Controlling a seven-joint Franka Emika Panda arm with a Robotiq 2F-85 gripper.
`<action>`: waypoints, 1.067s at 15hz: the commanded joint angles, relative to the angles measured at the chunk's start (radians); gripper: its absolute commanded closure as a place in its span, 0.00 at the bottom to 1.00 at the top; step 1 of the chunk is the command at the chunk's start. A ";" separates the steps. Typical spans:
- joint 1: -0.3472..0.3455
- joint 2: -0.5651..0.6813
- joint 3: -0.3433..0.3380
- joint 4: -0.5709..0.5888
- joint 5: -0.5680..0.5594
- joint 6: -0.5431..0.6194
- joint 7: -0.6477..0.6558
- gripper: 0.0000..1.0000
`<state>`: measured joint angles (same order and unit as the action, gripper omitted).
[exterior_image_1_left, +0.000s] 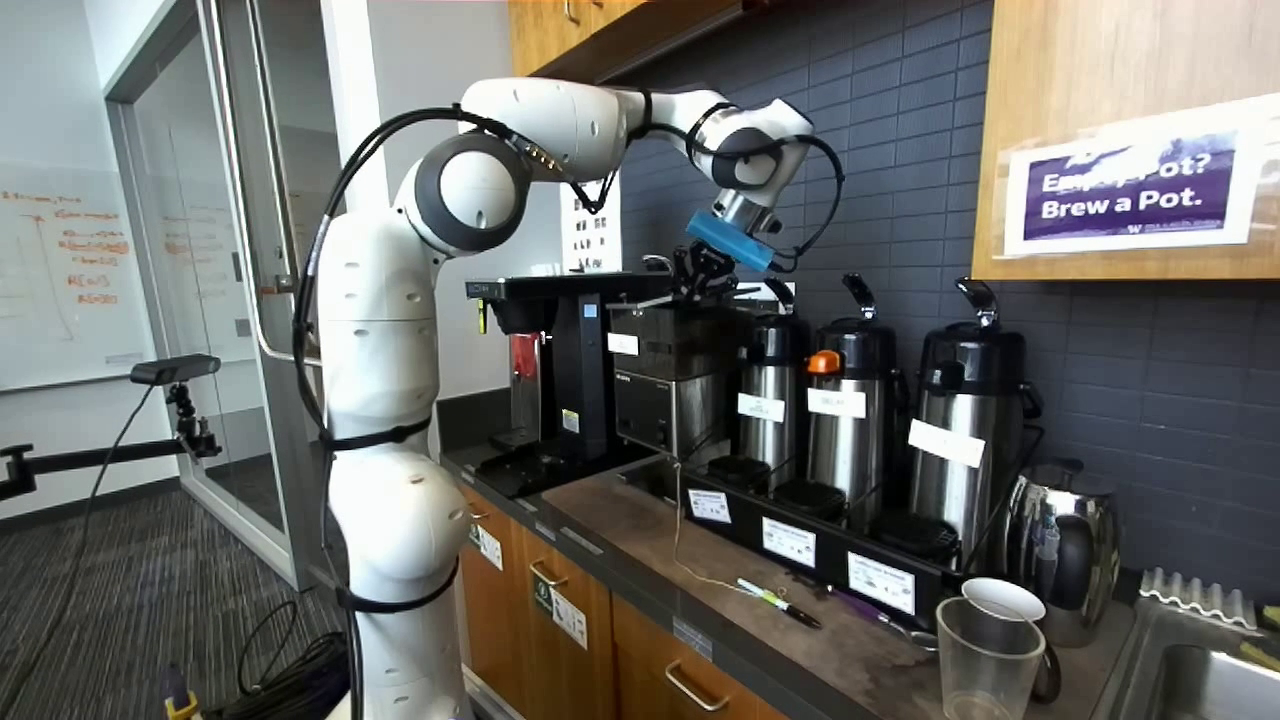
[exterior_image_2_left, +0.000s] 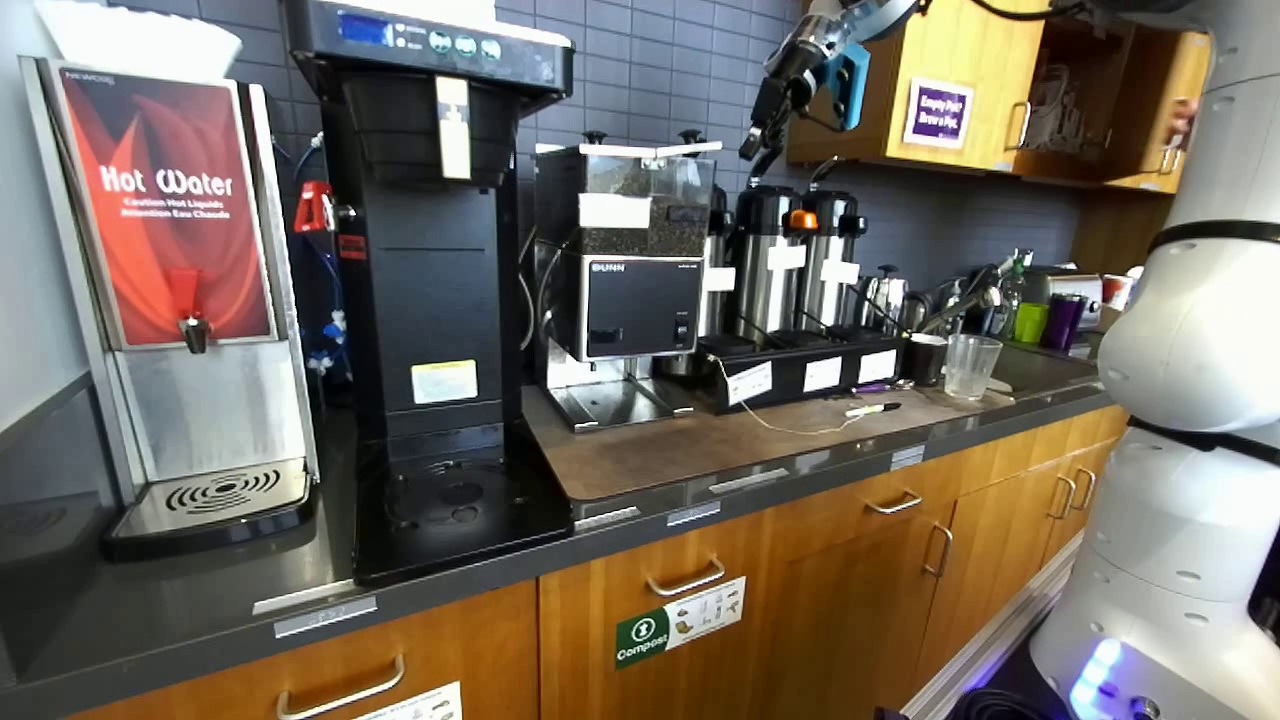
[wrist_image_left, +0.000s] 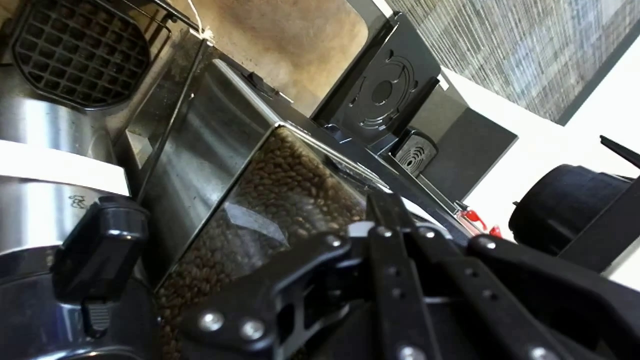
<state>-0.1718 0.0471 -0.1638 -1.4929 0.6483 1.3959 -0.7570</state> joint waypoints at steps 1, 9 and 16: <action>-0.017 0.029 -0.004 0.000 0.059 0.024 0.028 1.00; -0.033 0.071 0.003 0.004 0.168 0.056 0.056 1.00; -0.028 0.086 0.011 0.007 0.214 0.050 0.065 1.00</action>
<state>-0.1945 0.1289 -0.1626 -1.4943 0.8370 1.4479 -0.7135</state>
